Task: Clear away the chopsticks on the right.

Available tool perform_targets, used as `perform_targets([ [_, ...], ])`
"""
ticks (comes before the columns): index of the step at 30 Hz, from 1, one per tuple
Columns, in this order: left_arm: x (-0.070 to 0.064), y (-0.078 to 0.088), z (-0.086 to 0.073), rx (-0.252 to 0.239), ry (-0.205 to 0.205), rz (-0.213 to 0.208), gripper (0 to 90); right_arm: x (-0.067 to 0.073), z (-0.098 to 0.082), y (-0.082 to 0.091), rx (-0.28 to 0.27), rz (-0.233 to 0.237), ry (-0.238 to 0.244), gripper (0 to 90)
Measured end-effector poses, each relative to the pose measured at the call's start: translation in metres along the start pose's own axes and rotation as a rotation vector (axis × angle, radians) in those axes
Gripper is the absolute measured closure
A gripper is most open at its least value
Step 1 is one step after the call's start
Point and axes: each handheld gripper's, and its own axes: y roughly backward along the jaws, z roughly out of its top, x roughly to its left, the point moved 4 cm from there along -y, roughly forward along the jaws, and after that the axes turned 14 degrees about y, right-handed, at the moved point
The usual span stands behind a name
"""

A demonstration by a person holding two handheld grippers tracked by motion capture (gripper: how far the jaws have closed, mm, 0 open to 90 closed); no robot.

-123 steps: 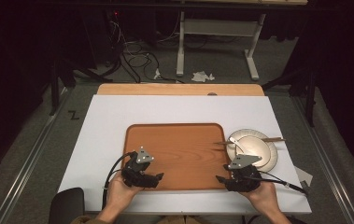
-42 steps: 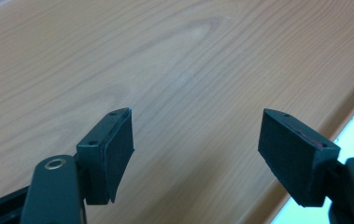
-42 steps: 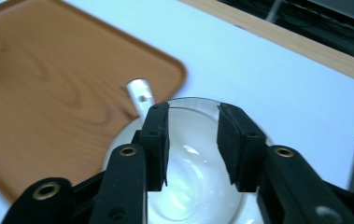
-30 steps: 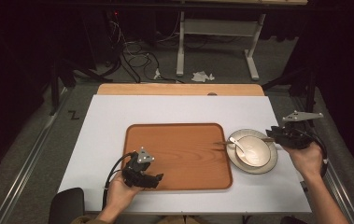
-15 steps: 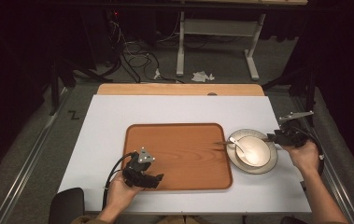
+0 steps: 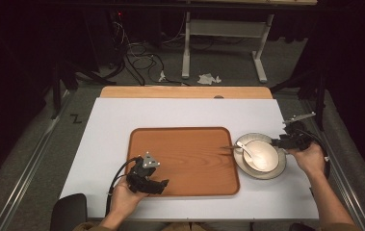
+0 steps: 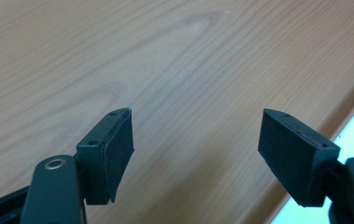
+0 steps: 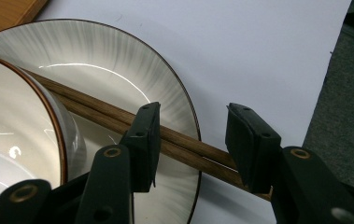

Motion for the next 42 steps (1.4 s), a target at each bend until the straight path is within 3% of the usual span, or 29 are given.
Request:
perform_targets([
  [7, -0.0002, 0.0001, -0.0003, -0.001, 0.000, 0.001, 26.8, -0.0083, -0.0036, -0.0004, -0.002, 0.033, -0.046, 59.7],
  [17, -0.0008, -0.0008, -0.0005, 0.004, -0.003, 0.001, 26.8, -0.0051, 0.0018, -0.0032, 0.011, 0.046, -0.029, 60.2],
  [25, -0.0008, -0.0005, -0.0007, 0.003, -0.002, 0.000, 26.8, -0.0090, -0.0021, -0.0019, 0.015, 0.091, -0.049, 60.3],
  [29, -0.0014, -0.0011, -0.0008, 0.006, -0.005, 0.000, 26.8, -0.0085, -0.0024, -0.0015, 0.015, 0.112, -0.057, 64.6],
  [36, -0.0014, -0.0008, -0.0009, 0.004, -0.005, -0.001, 26.8, -0.0086, -0.0023, -0.0028, 0.015, 0.103, -0.058, 60.8],
  [42, -0.0010, 0.0003, -0.0007, 0.000, -0.001, -0.001, 26.8, -0.0076, -0.0032, -0.0017, 0.011, 0.124, -0.046, 66.6],
])
